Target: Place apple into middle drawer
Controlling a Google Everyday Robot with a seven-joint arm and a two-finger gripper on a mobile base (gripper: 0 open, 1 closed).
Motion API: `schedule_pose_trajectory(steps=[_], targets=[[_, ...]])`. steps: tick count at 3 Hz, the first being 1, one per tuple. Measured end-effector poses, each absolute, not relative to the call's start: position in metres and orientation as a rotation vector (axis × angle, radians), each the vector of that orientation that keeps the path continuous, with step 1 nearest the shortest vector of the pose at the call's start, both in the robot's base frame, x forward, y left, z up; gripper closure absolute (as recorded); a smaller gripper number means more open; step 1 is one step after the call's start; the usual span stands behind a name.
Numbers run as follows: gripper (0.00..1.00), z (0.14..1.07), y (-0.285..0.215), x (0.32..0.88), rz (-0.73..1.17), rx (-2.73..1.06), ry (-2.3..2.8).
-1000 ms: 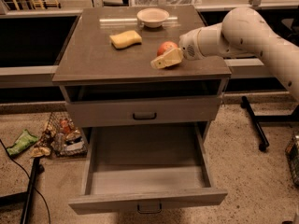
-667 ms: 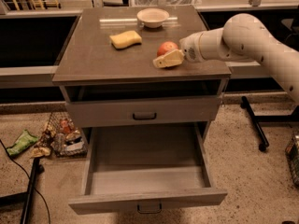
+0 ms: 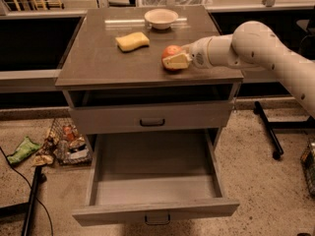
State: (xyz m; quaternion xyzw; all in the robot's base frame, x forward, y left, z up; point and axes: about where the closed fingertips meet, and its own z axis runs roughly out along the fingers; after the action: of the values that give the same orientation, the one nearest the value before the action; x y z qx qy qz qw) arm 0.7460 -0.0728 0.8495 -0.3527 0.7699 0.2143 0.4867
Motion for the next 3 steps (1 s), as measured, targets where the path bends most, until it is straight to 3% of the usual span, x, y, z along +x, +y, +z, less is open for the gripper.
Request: schedule_pose_trajectory(steps=[1,2,3], targets=[[0.86,0.87,-0.068,0.737,0.539,-0.891,1.795],[1.0,0.904,-0.07,0.707,0.539,-0.996,1.68],[1.0,0.921,-0.074,0.67,0.567,-1.141,1.588]])
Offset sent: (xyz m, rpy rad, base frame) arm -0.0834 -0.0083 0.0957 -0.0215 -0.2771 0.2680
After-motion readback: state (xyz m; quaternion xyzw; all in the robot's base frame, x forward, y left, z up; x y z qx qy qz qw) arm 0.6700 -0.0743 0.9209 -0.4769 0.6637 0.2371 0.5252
